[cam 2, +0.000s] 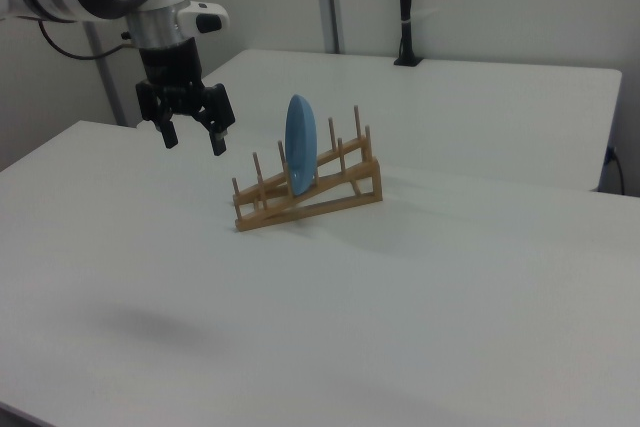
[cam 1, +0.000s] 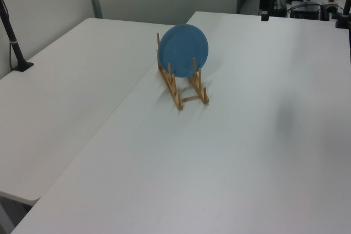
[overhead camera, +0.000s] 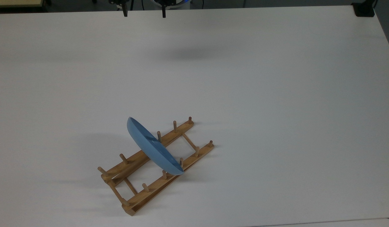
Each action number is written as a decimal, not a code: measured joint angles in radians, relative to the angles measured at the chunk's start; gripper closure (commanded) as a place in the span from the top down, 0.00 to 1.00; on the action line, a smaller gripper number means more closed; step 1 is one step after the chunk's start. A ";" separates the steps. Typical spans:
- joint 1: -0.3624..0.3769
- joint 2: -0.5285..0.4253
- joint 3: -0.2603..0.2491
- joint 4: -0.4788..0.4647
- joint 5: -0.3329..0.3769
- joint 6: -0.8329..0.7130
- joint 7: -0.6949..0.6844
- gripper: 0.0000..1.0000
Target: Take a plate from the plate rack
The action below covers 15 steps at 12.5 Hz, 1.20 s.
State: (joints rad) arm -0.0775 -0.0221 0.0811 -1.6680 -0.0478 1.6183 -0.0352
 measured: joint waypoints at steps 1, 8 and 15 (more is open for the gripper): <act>0.000 0.000 0.000 0.000 0.000 0.000 0.000 1.00; -0.002 0.002 0.000 0.000 0.000 0.024 0.000 1.00; -0.002 0.067 0.000 0.014 0.000 0.217 0.001 1.00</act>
State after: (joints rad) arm -0.0799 0.0448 0.0807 -1.6540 -0.0478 1.8353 -0.0345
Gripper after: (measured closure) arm 0.000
